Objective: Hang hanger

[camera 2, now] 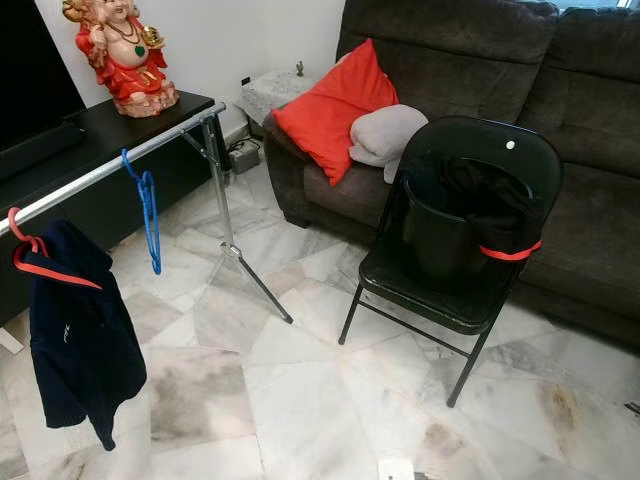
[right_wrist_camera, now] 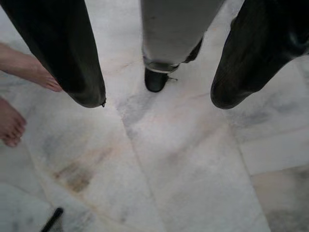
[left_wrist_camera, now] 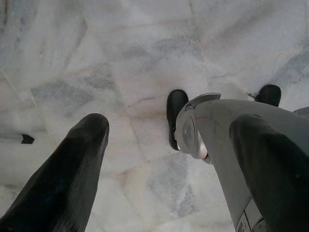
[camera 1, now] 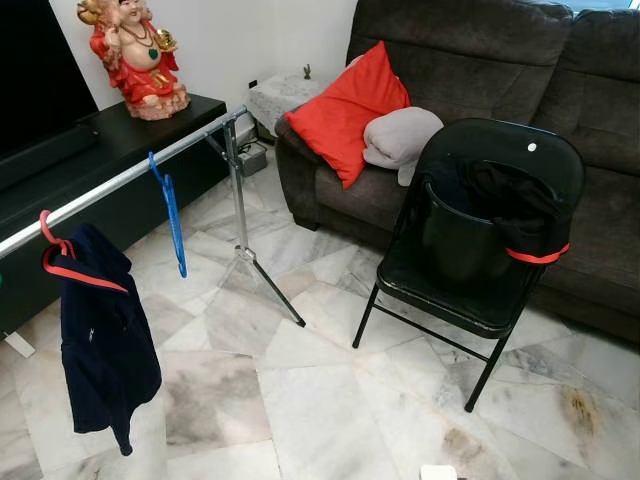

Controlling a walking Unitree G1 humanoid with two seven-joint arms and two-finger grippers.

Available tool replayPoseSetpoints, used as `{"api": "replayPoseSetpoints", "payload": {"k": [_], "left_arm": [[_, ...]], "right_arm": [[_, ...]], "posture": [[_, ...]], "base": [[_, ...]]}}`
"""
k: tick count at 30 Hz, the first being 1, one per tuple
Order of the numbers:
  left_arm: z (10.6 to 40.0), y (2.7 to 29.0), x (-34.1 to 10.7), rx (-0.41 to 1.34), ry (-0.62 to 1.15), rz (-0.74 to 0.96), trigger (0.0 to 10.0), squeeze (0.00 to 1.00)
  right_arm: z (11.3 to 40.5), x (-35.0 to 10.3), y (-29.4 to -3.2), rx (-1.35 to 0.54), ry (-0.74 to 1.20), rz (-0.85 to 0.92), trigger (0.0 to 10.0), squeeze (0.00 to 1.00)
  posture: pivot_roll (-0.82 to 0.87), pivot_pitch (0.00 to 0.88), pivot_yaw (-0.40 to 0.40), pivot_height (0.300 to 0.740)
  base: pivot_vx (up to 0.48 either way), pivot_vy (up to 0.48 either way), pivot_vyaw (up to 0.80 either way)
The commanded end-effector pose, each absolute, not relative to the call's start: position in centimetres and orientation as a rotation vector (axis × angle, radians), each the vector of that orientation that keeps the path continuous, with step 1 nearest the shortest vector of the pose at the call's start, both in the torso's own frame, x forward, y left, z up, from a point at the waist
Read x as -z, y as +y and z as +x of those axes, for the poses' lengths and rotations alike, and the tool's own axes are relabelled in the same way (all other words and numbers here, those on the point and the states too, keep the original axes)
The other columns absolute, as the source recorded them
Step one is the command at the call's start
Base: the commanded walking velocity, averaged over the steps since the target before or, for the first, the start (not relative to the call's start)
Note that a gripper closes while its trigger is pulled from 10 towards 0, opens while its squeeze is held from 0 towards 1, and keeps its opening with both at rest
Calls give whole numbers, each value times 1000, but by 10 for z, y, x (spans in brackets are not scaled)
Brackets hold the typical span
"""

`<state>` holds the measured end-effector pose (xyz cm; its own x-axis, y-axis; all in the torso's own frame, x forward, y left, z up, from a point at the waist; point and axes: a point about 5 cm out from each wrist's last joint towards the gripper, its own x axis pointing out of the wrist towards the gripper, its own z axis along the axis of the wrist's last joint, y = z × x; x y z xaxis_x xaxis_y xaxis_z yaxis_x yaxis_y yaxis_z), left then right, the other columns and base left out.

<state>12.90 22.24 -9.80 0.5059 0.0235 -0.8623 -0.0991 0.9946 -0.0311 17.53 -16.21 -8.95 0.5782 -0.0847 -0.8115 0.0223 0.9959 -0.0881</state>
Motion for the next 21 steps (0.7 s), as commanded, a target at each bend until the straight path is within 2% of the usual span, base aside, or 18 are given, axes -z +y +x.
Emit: {"api": "replayPoseSetpoints", "payload": {"k": [1,21], "left_arm": [[124,224,100,-83,1056,-84,10000,0],[124,223,100,-83,1057,-85,10000,0]], "right_arm": [[176,90,-162,64,965,-59,10000,0],[167,92,-177,77,976,-58,10000,0]], "posture": [[64,68,49,740],[66,70,49,740]], "base": [[259,0,0],[263,0,0]]}}
